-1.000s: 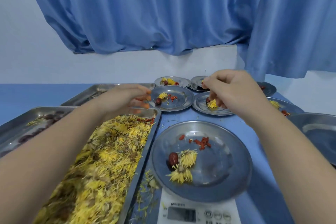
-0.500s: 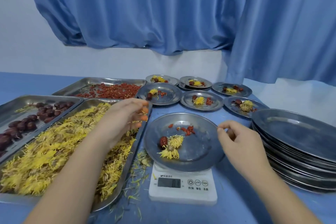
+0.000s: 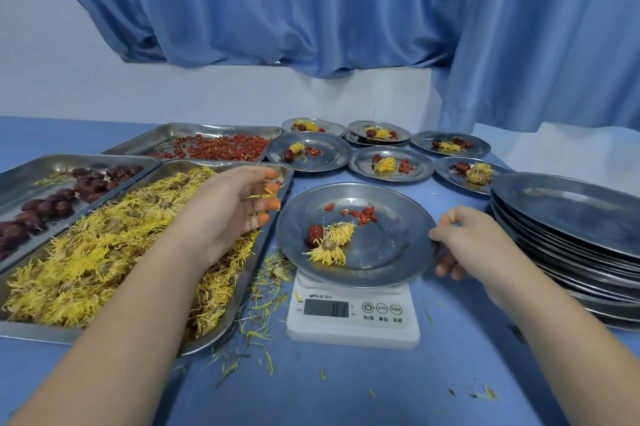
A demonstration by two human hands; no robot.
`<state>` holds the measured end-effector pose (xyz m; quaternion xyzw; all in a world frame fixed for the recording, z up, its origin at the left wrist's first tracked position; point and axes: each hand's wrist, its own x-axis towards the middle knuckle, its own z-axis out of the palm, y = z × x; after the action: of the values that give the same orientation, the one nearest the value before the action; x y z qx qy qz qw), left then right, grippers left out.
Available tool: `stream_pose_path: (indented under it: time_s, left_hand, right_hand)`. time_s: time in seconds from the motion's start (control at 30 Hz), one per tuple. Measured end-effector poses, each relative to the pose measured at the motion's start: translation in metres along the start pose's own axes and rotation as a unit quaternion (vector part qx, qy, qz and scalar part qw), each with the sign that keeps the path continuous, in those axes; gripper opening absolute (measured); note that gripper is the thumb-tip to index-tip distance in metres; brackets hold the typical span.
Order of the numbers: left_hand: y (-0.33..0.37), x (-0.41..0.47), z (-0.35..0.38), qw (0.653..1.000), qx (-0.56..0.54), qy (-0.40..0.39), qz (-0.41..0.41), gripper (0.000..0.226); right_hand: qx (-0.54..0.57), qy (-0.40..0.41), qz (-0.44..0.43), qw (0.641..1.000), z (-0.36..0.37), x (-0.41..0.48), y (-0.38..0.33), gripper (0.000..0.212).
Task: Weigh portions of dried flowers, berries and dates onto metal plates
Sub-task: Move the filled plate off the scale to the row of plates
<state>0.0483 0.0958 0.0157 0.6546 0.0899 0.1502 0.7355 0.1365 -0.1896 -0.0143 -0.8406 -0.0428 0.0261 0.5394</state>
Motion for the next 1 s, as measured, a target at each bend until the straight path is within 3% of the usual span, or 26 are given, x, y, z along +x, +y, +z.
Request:
stream_pose_path:
  time_s: [0.23, 0.67, 1.0]
  left_hand:
    - [0.001, -0.003, 0.002, 1.0, 0.002, 0.003, -0.007, 0.014]
    - [0.002, 0.001, -0.003, 0.999, -0.021, 0.021, -0.013, 0.016]
    - [-0.002, 0.008, -0.005, 0.999, -0.041, 0.035, 0.002, 0.014]
  right_hand:
    - [0.129, -0.043, 0.004, 0.991, -0.003, -0.003, -0.001, 0.013]
    - [0.243, 0.083, -0.048, 0.965, 0.014, 0.017, -0.007, 0.017]
    - [0.342, 0.174, 0.0, 0.924, 0.037, 0.112, -0.049, 0.025]
